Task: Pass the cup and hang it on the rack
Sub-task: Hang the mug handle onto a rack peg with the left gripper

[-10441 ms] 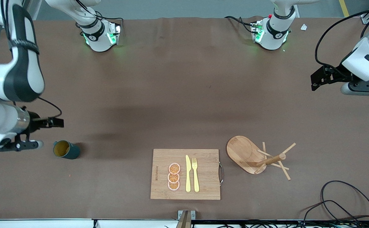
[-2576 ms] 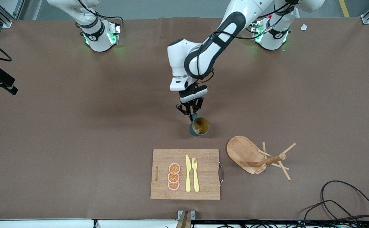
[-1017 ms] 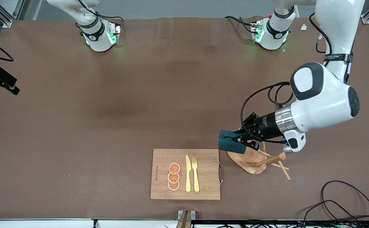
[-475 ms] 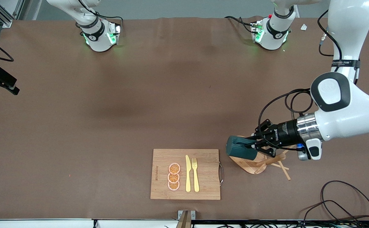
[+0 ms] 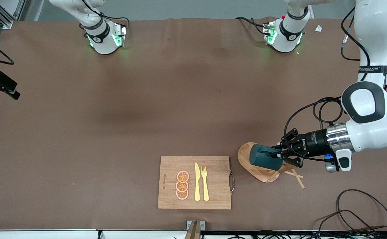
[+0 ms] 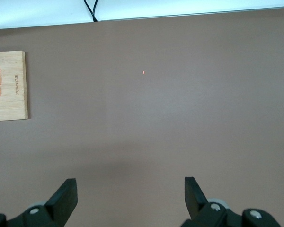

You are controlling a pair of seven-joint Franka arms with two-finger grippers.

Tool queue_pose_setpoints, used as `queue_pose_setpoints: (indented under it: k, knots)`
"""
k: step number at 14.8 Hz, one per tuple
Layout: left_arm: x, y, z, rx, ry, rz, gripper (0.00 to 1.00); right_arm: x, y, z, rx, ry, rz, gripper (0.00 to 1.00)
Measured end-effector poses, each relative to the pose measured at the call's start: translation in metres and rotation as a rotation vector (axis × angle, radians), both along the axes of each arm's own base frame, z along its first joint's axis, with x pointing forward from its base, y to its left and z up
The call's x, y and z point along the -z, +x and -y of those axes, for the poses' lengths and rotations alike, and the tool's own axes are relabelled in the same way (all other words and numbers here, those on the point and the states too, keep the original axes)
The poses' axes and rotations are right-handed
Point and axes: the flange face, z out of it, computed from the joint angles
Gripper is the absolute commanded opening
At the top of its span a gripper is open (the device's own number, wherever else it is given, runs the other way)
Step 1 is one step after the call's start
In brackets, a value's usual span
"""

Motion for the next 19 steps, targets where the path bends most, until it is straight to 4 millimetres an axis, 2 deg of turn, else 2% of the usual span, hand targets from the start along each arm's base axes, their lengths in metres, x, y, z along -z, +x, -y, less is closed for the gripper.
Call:
queue_pose_setpoints:
  k: [9, 11, 13, 15, 16, 17, 19]
  knots:
    - [0.026, 0.007, -0.027, -0.004, 0.000, 0.000, 0.02, 0.002, 0.001, 0.000, 0.000, 0.000, -0.004, 1.00]
    - [0.029, 0.008, -0.027, -0.002, 0.000, -0.001, 0.08, 0.002, 0.001, 0.000, 0.000, 0.000, -0.004, 1.00]
    - [0.031, 0.008, -0.027, -0.002, -0.001, -0.004, 0.30, 0.002, 0.001, 0.000, 0.000, 0.000, -0.004, 1.00]
    - [0.033, 0.008, -0.027, -0.003, -0.002, -0.007, 0.33, 0.002, 0.001, 0.000, 0.000, 0.000, -0.004, 1.00]
    - [0.033, 0.009, -0.028, -0.005, -0.004, -0.006, 0.37, 0.002, 0.001, 0.000, 0.000, 0.000, -0.004, 1.00]
    - [0.033, 0.010, -0.028, -0.006, -0.004, -0.006, 0.48, 0.002, 0.001, 0.000, 0.000, 0.000, -0.004, 1.00]
    - [0.032, 0.010, -0.029, -0.008, -0.004, -0.003, 0.88, 0.002, 0.001, 0.000, 0.000, 0.000, -0.004, 1.00]
